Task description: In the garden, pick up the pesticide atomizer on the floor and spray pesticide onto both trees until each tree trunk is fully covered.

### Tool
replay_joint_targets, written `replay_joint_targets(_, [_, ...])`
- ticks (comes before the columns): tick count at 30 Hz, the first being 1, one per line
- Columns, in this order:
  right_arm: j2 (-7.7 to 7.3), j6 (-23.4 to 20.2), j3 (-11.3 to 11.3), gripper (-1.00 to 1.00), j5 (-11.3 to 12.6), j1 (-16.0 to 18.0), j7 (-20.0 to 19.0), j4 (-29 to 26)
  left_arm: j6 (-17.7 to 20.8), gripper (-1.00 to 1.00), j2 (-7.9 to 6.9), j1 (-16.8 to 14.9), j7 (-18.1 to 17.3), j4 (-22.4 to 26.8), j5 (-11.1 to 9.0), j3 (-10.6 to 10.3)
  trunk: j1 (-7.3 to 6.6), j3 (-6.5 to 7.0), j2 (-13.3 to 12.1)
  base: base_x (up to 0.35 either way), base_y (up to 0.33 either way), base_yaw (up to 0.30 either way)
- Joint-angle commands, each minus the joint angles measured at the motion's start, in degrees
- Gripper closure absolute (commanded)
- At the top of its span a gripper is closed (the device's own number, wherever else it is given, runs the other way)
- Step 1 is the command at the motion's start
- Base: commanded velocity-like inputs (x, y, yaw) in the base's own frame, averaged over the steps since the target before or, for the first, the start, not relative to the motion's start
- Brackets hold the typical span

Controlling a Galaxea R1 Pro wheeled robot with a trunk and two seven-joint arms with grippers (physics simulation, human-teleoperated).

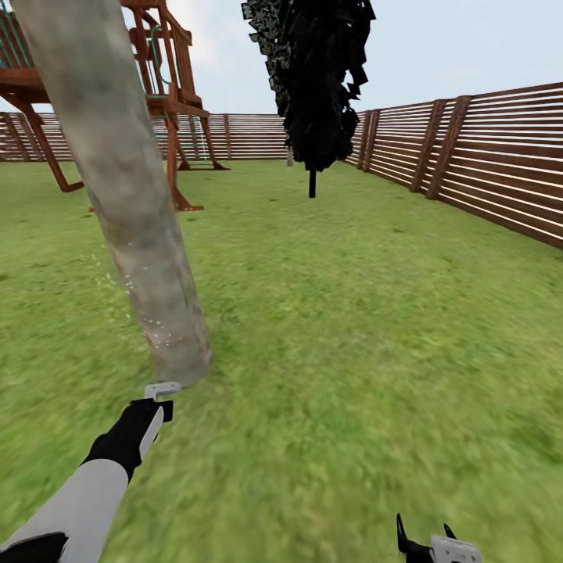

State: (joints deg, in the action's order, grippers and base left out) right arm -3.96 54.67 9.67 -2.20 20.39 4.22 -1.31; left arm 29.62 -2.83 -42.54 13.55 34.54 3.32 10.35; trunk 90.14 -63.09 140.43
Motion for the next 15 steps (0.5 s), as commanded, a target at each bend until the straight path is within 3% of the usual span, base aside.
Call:
replay_joint_targets(1, [0.00, 0.00, 0.00, -1.00, 0.00, 0.00, 0.00, -0.01, 0.01, 1.00, 0.12, 0.00, -0.01, 0.00, 0.04, -0.03, 0.00, 0.00, 0.00, 0.138, -0.274, 0.275])
replay_joint_targets(15, [0.00, 0.00, 0.00, -1.00, -0.08, 0.00, 0.00, 0.05, 0.00, 1.00, 0.19, 0.00, -0.01, 0.00, -0.07, 0.02, 0.00, 0.00, 0.00, 0.138, -0.274, 0.276])
